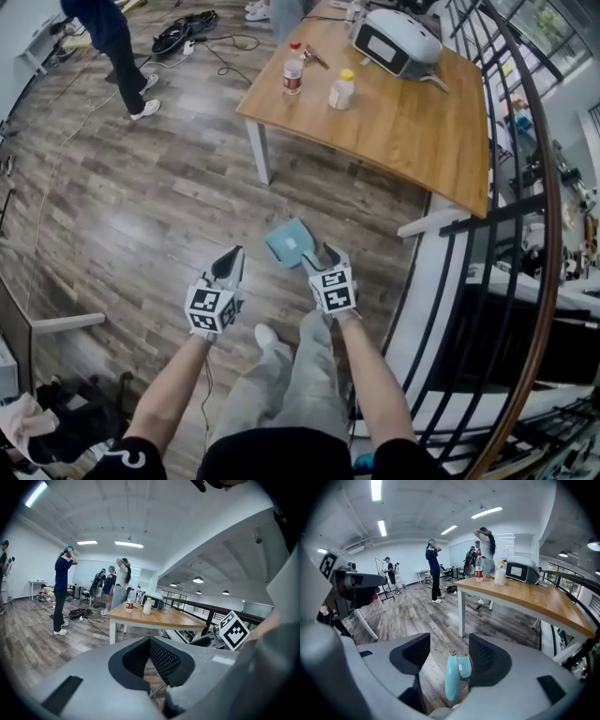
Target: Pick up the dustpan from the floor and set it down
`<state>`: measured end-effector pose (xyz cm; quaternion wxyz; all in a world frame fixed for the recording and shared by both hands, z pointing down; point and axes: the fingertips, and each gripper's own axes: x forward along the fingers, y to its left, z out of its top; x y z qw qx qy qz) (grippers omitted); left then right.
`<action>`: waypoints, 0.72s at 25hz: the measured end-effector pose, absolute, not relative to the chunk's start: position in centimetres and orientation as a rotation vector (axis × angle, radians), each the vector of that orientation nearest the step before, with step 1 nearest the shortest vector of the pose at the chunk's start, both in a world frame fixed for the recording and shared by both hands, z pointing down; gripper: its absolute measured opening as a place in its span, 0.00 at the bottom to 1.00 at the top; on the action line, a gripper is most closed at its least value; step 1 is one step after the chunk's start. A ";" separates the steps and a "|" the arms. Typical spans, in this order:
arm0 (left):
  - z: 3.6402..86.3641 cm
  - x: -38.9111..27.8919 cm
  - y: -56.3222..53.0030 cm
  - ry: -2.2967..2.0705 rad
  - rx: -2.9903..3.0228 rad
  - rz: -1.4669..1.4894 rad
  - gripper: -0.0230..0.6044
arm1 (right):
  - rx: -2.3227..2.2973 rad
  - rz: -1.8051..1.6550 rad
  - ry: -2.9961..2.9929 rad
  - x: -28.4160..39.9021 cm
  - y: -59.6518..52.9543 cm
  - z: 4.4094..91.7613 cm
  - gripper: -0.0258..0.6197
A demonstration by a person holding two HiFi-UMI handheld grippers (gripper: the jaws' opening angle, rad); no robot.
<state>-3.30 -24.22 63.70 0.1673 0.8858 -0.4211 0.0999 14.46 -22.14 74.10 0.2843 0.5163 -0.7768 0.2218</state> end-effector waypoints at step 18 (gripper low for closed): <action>72.1 -5.3 -24.9 -1.224 2.439 0.353 0.04 | 1.252 0.684 -1.943 13.5 -23.4 88.0 0.44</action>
